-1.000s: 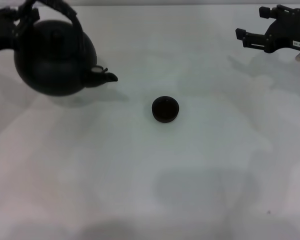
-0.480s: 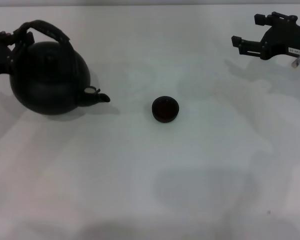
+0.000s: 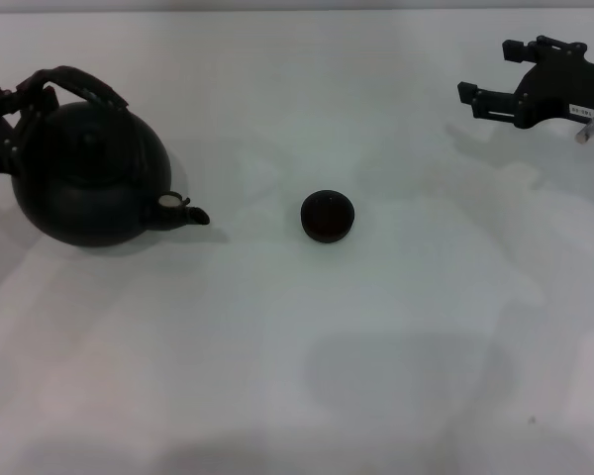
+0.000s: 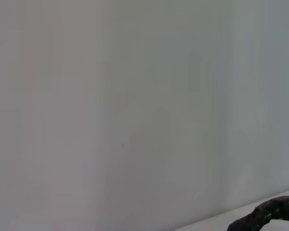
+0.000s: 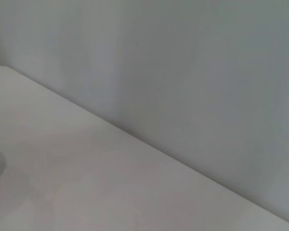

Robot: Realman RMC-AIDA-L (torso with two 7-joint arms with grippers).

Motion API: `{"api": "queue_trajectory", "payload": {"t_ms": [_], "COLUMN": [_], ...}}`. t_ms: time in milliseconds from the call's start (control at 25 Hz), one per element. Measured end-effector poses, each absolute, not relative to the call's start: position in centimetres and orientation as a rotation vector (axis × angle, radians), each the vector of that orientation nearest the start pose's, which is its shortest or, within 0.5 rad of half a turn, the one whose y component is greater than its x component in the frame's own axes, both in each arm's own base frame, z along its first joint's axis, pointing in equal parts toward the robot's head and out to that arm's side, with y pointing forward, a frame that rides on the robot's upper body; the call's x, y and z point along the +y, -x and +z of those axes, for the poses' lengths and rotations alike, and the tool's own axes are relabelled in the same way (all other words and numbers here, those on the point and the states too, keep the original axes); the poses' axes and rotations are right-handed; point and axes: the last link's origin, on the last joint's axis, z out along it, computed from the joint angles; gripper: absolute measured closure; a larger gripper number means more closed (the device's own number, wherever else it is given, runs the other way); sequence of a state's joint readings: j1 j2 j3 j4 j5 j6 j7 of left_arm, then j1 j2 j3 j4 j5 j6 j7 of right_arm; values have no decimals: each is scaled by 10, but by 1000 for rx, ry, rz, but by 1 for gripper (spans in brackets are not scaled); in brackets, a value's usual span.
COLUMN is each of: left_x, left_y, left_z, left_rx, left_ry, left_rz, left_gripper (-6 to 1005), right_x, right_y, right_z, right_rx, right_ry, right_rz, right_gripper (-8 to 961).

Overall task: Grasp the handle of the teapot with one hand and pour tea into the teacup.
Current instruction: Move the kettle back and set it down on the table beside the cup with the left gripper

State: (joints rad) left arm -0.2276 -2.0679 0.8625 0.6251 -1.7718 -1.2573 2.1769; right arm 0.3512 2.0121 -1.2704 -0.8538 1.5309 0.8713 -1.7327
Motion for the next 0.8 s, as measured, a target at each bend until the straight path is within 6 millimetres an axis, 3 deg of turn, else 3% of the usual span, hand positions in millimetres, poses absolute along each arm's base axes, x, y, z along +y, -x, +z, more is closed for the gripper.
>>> {"api": "queue_trajectory", "payload": {"t_ms": [800], "left_x": [284], "left_y": [357], "left_z": [28], "left_rx": [-544], "left_ry": [2051], "left_rz": [-712], "left_gripper": [849], "right_x": [368], "right_y": [-290], "right_z": [6], "right_rx": [546], "right_ry": [2362], "right_rz": [325], "right_gripper": [110]}}
